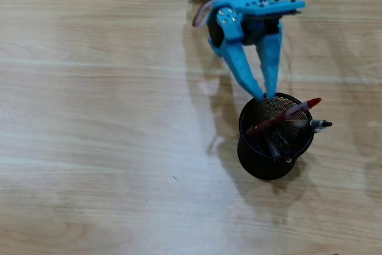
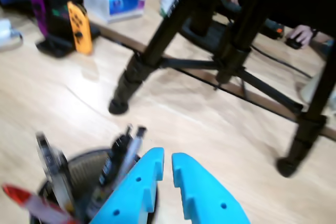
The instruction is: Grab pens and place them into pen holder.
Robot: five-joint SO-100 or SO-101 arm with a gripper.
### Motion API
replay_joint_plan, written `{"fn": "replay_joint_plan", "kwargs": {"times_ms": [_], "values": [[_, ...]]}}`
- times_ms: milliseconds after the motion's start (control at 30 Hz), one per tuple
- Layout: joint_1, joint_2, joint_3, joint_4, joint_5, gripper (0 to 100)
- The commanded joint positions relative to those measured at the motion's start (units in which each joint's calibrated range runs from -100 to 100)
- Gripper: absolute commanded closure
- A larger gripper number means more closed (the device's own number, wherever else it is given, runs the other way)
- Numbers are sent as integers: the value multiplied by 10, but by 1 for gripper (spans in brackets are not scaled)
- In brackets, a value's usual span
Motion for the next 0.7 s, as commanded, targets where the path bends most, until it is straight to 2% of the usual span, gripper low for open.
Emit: {"fn": "replay_joint_plan", "kwargs": {"times_ms": [0,367,533,667], "values": [[27,-129,18,103,75,98],[66,-412,74,481,284,98],[80,-521,108,637,342,98],[81,-627,153,696,369,98]]}}
